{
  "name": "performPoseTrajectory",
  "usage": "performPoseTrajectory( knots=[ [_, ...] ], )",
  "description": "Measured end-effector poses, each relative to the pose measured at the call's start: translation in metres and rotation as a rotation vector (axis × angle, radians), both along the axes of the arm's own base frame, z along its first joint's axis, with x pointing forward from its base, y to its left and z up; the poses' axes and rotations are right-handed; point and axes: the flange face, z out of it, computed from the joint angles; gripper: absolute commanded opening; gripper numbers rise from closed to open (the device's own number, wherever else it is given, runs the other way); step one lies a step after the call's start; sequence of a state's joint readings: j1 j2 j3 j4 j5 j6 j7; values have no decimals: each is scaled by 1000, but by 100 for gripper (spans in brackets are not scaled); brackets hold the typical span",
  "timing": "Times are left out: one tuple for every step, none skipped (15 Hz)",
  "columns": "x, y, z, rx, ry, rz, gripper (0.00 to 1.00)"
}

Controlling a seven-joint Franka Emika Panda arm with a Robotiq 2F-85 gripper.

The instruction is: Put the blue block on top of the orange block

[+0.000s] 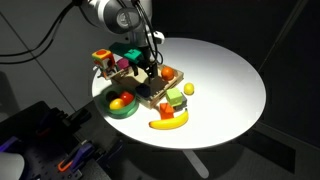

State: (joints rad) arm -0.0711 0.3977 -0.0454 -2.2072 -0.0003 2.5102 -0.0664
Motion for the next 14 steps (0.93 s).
performPoseTrajectory(
  knots=[
    [1, 2, -5, 3, -10, -2, 100],
    [2, 3, -10, 5, -20, -3, 100],
    [2, 5, -14, 7, -31, -3, 100],
    [3, 7, -18, 9, -42, -4, 100],
    [3, 9, -22, 12, -51, -5, 100],
    [4, 12, -25, 16, -61, -9, 100],
    [4, 14, -27, 20, -69, -11, 100],
    [5, 15, -30, 24, -76, -16, 100],
    [5, 17, -32, 26, -84, -18, 100],
    [5, 18, -34, 27, -90, -18, 100],
    [5, 19, -35, 28, -94, -19, 100],
    [5, 20, -36, 28, -99, -19, 100],
    [5, 20, -38, 28, -104, -20, 100],
    [6, 20, -39, 27, -108, -21, 100]
  ],
)
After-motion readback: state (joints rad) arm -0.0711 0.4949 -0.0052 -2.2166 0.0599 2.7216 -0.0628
